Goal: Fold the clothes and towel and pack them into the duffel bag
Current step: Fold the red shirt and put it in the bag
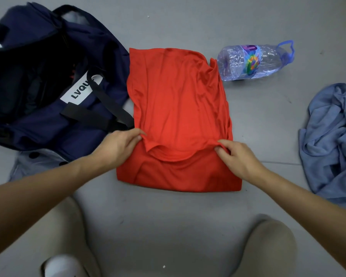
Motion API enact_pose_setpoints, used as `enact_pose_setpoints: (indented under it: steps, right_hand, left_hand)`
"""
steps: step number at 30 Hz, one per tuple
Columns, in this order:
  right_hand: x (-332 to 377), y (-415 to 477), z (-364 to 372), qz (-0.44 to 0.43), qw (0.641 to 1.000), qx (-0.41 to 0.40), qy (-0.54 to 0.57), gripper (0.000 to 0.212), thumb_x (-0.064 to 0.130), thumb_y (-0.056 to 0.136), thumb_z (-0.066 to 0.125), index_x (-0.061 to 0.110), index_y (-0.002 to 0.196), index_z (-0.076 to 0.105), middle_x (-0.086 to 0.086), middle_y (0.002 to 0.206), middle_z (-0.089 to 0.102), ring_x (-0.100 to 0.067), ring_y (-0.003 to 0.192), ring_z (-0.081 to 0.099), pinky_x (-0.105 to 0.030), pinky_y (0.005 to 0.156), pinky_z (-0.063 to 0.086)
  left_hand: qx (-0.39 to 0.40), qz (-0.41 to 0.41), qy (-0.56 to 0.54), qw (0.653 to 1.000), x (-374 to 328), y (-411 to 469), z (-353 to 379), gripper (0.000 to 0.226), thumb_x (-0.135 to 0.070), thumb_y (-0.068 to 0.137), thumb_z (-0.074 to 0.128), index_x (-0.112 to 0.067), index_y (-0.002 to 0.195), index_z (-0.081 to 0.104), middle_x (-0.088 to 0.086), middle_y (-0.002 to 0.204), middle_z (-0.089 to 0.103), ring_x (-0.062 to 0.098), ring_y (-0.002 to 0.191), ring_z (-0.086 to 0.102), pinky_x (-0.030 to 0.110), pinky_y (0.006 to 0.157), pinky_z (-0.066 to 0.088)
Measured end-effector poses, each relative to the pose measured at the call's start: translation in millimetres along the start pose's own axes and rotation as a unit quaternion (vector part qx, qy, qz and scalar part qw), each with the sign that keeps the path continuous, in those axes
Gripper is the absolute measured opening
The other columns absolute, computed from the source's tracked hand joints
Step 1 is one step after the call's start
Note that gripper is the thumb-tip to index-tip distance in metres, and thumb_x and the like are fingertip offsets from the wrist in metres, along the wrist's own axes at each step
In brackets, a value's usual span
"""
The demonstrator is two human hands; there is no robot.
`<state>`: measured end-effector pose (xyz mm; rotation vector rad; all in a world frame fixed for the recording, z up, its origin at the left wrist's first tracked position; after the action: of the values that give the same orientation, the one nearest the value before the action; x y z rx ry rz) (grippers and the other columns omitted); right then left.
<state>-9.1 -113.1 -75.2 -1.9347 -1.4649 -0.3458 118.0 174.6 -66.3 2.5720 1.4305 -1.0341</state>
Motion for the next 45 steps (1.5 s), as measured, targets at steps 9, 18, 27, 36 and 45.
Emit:
enact_pose_setpoints:
  steps: [9,18,27,36,45]
  right_hand:
    - [4,35,-22,-0.024,0.985,-0.077,-0.154,0.041,0.027,0.098,0.052,0.019,0.138,0.054,-0.009,0.129,0.063,-0.034,0.116,0.059,-0.044,0.097,0.047]
    - [7,-9,53,-0.154,0.932,0.05,-0.323,0.078,0.067,0.094,0.03,0.022,0.157,0.03,-0.007,0.164,0.026,-0.028,0.153,0.019,-0.052,0.122,0.021]
    - [-16,-26,67,-0.16,0.913,0.125,-0.354,0.11,0.089,0.077,0.036,0.027,0.161,0.0,-0.004,0.168,-0.007,-0.028,0.154,-0.009,-0.055,0.123,0.001]
    - [-47,-66,60,-0.181,0.925,0.075,-0.326,0.069,0.045,0.095,0.038,0.025,0.159,0.022,-0.007,0.166,0.019,-0.026,0.153,0.017,-0.048,0.121,0.021]
    - [-25,-89,56,-0.186,0.94,0.078,-0.276,0.055,0.032,0.085,0.04,0.022,0.135,0.062,-0.001,0.142,0.059,-0.024,0.131,0.056,-0.042,0.109,0.042]
  left_hand:
    - [-0.09,0.014,0.142,0.986,-13,26,-14,0.034,-0.037,0.103,0.045,-0.022,0.131,0.057,0.002,0.121,0.063,0.028,0.102,0.06,0.045,0.08,0.051]
    - [-0.009,0.218,0.249,0.943,-35,-26,56,0.048,-0.042,0.097,0.046,-0.018,0.137,0.054,0.009,0.135,0.056,0.033,0.12,0.055,0.046,0.093,0.048]
    - [0.123,0.151,0.313,0.929,8,-37,85,0.097,-0.085,0.085,0.031,-0.033,0.16,-0.001,0.011,0.168,-0.007,0.034,0.154,-0.005,0.059,0.122,0.011]
    - [0.123,0.196,0.3,0.925,13,-57,87,0.073,-0.053,0.096,0.037,-0.033,0.161,0.009,0.008,0.168,0.008,0.028,0.155,0.008,0.048,0.121,0.01]
    - [0.125,0.211,0.236,0.94,-7,-90,83,0.06,-0.041,0.091,0.044,-0.029,0.15,0.045,0.007,0.154,0.045,0.029,0.14,0.045,0.044,0.111,0.033]
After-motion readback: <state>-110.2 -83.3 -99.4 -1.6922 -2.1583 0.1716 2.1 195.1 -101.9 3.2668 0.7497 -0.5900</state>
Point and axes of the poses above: each hand's wrist, its own y-axis towards the middle knuckle, its own z-axis out of the palm, x = y × z, the point moved 10 cm from there along y, towards the middle knuckle
